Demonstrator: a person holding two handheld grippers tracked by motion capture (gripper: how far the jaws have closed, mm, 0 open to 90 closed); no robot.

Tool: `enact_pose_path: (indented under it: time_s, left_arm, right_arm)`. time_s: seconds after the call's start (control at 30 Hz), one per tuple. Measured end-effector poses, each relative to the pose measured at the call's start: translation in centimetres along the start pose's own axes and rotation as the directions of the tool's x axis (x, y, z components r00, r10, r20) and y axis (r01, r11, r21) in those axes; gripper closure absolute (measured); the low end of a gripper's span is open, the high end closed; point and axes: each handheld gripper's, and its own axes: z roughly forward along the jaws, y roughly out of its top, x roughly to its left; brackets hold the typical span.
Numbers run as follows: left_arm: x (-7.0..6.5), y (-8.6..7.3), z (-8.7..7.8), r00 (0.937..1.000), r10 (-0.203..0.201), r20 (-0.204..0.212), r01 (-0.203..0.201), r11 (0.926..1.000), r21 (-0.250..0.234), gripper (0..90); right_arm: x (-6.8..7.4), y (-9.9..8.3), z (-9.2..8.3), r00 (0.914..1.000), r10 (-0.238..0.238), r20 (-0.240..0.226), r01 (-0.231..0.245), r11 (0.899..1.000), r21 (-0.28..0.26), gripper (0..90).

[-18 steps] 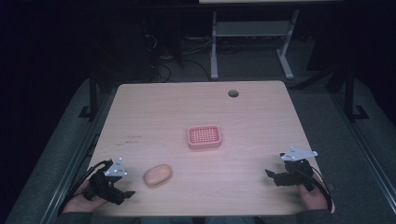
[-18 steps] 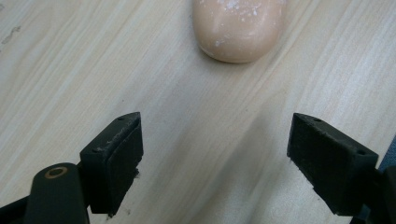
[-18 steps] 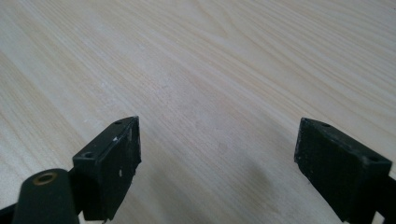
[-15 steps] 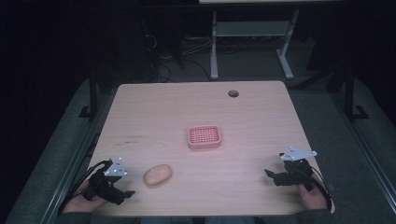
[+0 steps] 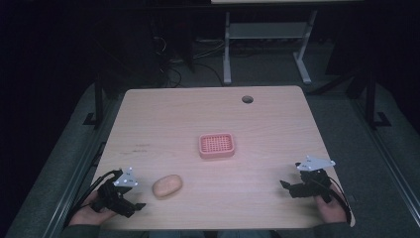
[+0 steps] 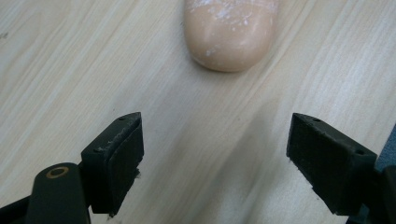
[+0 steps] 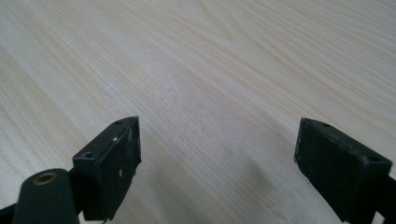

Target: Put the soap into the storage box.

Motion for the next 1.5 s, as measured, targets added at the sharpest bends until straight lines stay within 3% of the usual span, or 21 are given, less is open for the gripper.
enact_pose_path:
  time_s: [0.67,1.03,1.5]
  left_arm:
    - [-0.7,1.6,0.2,0.9986,0.052,0.009,-0.052,0.9986,-0.009,18.9]
    - [-0.8,2.3,0.2,0.9980,0.062,0.013,-0.062,0.9980,-0.016,18.9]
    - [-0.9,4.0,0.7,0.9949,0.096,0.029,-0.096,0.9953,-0.010,19.5]
  right_arm:
    - [0.2,0.2,0.0,0.9999,-0.012,-0.010,0.012,1.000,0.002,14.1]
    - [0.3,0.2,0.0,0.9999,-0.008,-0.014,0.008,1.000,0.001,14.1]
    - [0.4,0.2,0.0,0.9998,-0.011,-0.019,0.011,1.000,-0.003,14.2]
